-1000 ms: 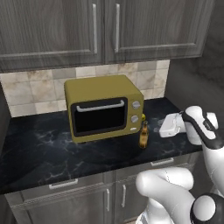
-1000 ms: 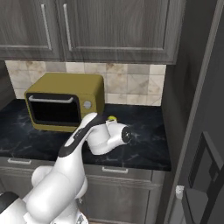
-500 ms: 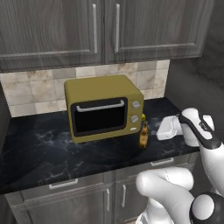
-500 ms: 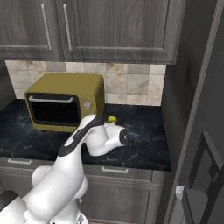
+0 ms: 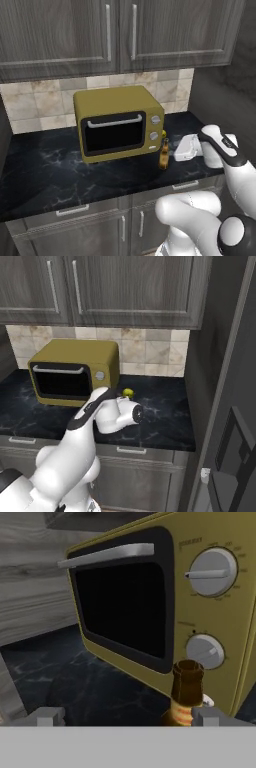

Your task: Place the beer on the top shelf of the fridge to keep it out of children's reach, and place the sweet potato and pear on lower shelves for easy access.

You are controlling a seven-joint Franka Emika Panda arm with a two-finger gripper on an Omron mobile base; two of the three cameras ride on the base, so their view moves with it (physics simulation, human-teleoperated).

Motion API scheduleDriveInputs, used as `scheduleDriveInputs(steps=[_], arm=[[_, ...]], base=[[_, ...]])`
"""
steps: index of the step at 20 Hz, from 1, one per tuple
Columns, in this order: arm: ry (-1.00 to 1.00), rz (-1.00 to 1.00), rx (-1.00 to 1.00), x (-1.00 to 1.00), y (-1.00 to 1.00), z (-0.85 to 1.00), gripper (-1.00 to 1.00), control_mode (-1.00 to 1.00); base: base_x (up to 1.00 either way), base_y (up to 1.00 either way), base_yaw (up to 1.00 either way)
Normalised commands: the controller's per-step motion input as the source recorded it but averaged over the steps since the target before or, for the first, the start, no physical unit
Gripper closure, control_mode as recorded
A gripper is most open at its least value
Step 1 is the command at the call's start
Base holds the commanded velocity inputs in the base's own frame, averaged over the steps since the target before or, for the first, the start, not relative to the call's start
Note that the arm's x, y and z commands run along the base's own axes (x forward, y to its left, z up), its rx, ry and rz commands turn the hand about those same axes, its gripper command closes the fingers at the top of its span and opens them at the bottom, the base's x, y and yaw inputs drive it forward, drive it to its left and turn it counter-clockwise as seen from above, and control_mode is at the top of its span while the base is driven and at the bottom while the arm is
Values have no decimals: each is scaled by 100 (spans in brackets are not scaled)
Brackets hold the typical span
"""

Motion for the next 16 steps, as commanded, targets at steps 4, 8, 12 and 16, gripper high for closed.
scheduleDriveInputs(steps=[4,8,12,16], arm=[[0,0,0,20,0,-5,-100,-100],[0,-1,0,19,0,-6,-100,-100],[0,0,0,21,0,-7,-100,-100],[0,0,0,18,0,-10,-100,-100]], base=[[0,0,0],[0,0,0],[0,0,0],[0,0,0]])
